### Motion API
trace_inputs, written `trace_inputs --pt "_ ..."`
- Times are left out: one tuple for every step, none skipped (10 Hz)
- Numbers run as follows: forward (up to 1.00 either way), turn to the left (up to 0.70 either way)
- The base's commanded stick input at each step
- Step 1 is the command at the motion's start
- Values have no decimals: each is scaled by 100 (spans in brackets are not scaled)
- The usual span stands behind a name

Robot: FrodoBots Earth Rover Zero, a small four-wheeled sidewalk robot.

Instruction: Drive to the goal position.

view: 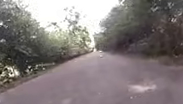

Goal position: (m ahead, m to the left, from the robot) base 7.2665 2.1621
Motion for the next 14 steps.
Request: trace_inputs --pt "70 0" --pt "70 0" --pt "70 0" --pt "70 0" --pt "70 0" --pt "70 0" --pt "70 0" --pt "70 0" --pt "70 0" --pt "70 0" --pt "70 22" --pt "70 27" --pt "70 32" --pt "70 23"
